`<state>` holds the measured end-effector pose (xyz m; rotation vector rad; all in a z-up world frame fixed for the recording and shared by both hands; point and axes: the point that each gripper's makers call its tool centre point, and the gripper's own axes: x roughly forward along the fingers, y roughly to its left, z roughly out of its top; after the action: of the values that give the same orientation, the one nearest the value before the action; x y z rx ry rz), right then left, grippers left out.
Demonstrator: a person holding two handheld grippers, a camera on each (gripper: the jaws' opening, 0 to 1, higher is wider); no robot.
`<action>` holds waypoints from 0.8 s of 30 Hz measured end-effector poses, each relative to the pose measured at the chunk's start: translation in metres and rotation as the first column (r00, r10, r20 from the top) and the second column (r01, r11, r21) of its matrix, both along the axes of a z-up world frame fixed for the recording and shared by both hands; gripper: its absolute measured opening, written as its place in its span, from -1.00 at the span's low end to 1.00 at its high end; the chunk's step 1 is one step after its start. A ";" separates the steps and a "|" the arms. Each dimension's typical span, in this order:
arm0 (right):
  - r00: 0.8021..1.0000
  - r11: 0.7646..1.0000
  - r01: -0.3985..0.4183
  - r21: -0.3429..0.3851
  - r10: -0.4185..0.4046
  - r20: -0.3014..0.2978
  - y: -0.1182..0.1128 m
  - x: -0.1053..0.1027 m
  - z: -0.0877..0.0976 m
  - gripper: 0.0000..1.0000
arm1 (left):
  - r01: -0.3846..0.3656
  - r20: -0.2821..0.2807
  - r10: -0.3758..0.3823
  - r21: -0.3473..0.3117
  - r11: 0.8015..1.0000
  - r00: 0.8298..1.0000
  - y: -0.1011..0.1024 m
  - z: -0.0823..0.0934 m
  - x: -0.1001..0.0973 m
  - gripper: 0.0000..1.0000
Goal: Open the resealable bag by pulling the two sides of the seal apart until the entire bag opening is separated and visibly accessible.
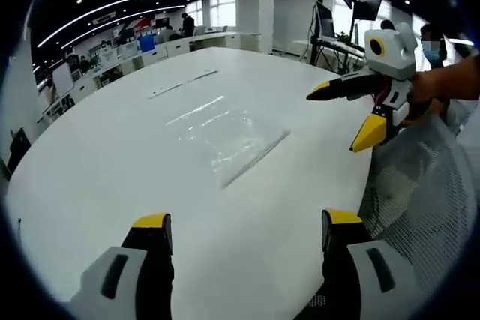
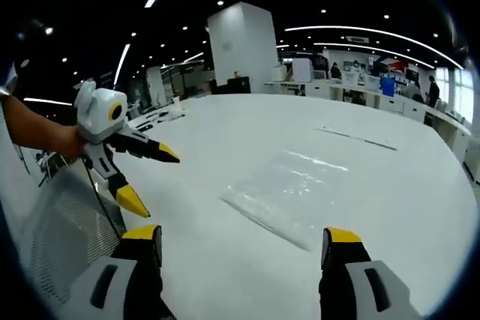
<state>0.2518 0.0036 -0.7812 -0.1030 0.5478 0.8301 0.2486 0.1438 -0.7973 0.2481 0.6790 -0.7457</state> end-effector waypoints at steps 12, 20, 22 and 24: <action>1.000 0.999 0.031 0.014 -0.031 -0.003 -0.007 -0.009 0.003 0.75 | -0.013 0.016 0.013 -0.009 1.000 1.000 0.003 0.005 -0.009 0.57; 0.997 0.997 0.075 0.007 -0.076 0.010 -0.018 -0.015 0.004 0.74 | -0.013 0.042 0.013 0.000 1.000 0.999 0.005 0.007 -0.018 0.55; 0.996 0.996 0.085 0.000 -0.085 0.009 -0.021 -0.015 0.003 0.74 | -0.012 0.049 0.012 0.003 1.000 0.999 0.007 0.008 -0.018 0.54; 0.995 0.995 0.102 0.008 -0.102 0.005 -0.023 -0.016 0.004 0.73 | -0.026 0.049 0.026 -0.006 1.000 0.998 0.009 0.009 -0.018 0.54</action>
<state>0.2358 -0.0196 -0.7772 -0.0696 0.5404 0.7323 0.2308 0.1527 -0.7879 0.2512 0.6328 -0.7147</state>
